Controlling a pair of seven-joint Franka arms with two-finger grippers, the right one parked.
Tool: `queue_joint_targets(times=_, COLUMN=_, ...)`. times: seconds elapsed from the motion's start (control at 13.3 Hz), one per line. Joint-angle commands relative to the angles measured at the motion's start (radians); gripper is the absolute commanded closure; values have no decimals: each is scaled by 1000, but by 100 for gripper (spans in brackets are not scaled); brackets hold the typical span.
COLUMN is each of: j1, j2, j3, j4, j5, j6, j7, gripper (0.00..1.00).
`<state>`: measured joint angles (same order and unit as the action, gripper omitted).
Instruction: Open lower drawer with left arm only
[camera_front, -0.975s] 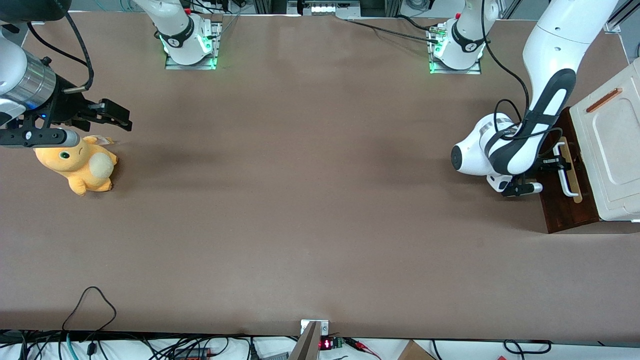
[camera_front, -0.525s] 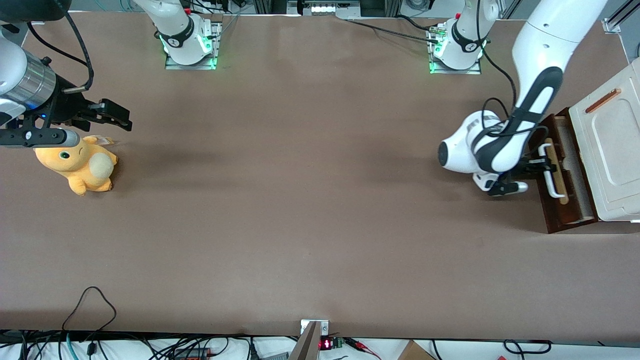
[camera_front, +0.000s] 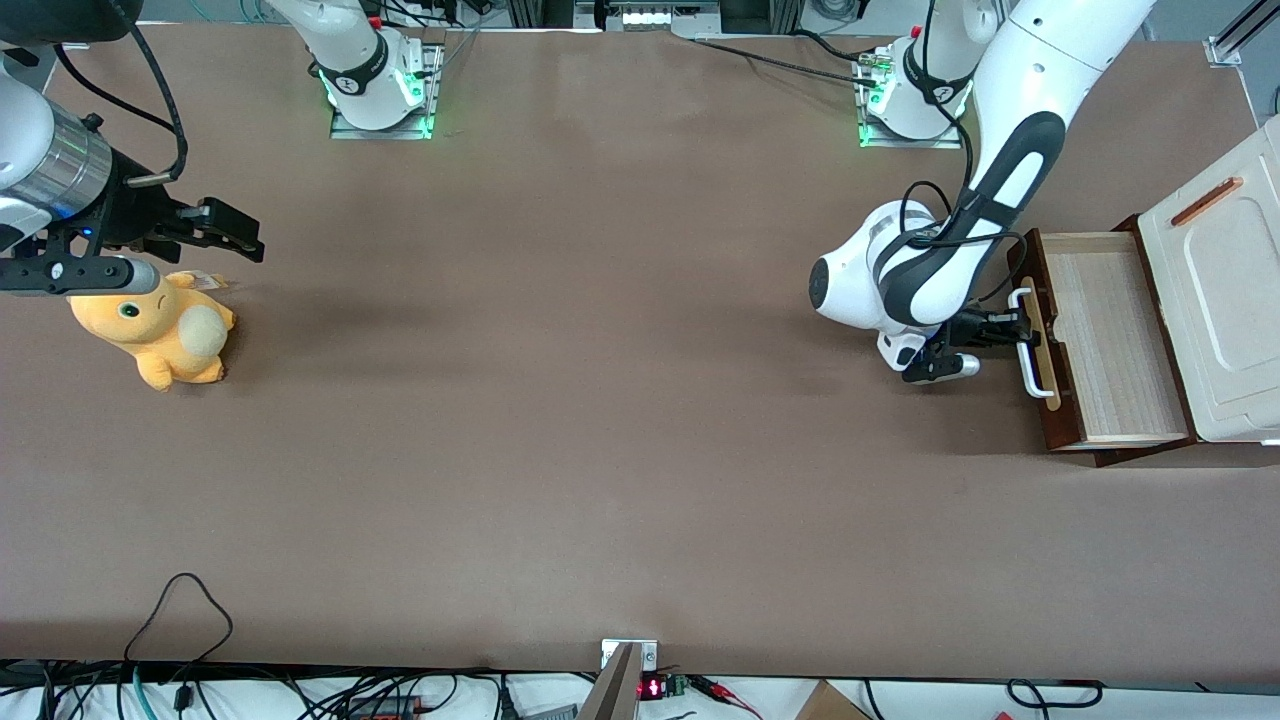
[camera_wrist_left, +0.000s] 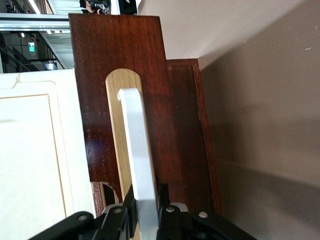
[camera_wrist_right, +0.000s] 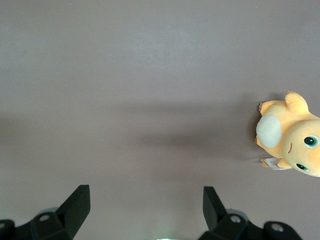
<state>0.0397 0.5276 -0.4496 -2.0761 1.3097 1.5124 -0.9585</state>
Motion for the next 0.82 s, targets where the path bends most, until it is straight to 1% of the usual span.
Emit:
queue_joint_targets(times=0.0, j1=9, j2=-8, j3=-4, j4=8, j5=-7, j6=17, j7=50, gripper=4)
queue_joint_targets(times=0.07, j1=12, j2=-14, j3=-4, j4=10, j5=-9, j6=18, j7=50, gripper=0)
queue_joint_targets(times=0.15, j1=11, j2=-17, j3=-4, j4=10, j5=-21, j6=18, j7=50, gripper=0)
queue_joint_targets(times=0.22, j1=11, j2=-20, j3=-4, j4=36, j5=-61, j6=20, j7=49, gripper=0)
queue_joint_targets(times=0.45, j1=6, j2=-43, j3=-6, j4=158, j5=-249, j6=26, j7=55, gripper=0)
queue_joint_targets(times=0.6, j1=2, j2=-99, j3=-6, j4=227, j5=-395, j6=49, j7=63, gripper=0)
queue_joint_targets(times=0.75, j1=-4, j2=-162, j3=-4, j4=280, j5=-495, j6=69, j7=133, gripper=0)
